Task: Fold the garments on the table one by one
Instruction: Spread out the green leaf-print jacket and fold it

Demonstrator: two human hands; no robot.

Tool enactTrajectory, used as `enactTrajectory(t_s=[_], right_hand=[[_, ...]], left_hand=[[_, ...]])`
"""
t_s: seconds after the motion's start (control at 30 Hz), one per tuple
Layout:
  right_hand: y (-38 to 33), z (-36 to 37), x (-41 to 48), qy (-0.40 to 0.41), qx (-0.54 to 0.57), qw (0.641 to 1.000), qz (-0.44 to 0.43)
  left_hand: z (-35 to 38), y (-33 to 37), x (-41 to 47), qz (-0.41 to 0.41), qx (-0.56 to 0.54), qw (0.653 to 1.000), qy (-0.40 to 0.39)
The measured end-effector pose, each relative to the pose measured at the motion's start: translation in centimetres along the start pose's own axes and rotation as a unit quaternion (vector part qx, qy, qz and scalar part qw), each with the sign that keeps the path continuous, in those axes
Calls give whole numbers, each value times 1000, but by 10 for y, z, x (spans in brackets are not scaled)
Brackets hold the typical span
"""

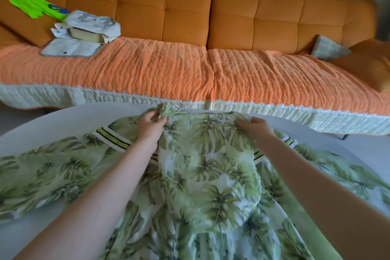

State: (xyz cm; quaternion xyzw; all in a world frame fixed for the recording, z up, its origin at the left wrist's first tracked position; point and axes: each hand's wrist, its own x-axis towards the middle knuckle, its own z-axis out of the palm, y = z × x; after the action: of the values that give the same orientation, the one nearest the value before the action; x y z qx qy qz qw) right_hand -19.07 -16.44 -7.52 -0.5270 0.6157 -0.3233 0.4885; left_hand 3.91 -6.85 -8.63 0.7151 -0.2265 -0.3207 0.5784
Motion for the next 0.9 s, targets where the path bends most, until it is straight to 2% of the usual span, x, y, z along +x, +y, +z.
enactTrajectory(t_s=[0.07,0.13,0.2,0.23,0.27,0.33,0.4,0.47,0.53,0.6,0.77,0.83,0.9], right_hand=[[9,11,14,15,-47,999,12],[15,22,21,33,-86,996,3],[11,28,15,85,-175,980,-42],[9,29,6,103,-208,969,-86],[8,29,-8,103,-231,956,-147],[12,30,-45,41,-298,912,-278],[27,32,-80,-64,-377,863,-331],[50,33,-98,-134,-440,830,-314],[73,32,-97,-144,-478,821,-279],[84,31,-92,-129,-497,819,-254],[84,33,-91,-118,-524,806,-247],[77,31,-95,-129,-512,814,-245],[66,28,-105,-119,-480,827,-269]], left_hand=[[12,-8,13,22,21,999,45],[19,-13,22,45,34,997,59],[22,-12,19,88,81,992,40],[21,-11,13,134,124,982,36],[18,-11,5,202,173,963,37],[10,-14,-21,348,270,898,2],[3,-25,-52,409,384,821,-105],[-4,-46,-74,367,496,765,-187],[-12,-69,-75,319,551,745,-202],[-16,-81,-69,290,568,743,-201],[-12,-87,-68,290,590,728,-195],[-13,-79,-67,285,580,736,-203],[-16,-64,-70,300,555,755,-176]])
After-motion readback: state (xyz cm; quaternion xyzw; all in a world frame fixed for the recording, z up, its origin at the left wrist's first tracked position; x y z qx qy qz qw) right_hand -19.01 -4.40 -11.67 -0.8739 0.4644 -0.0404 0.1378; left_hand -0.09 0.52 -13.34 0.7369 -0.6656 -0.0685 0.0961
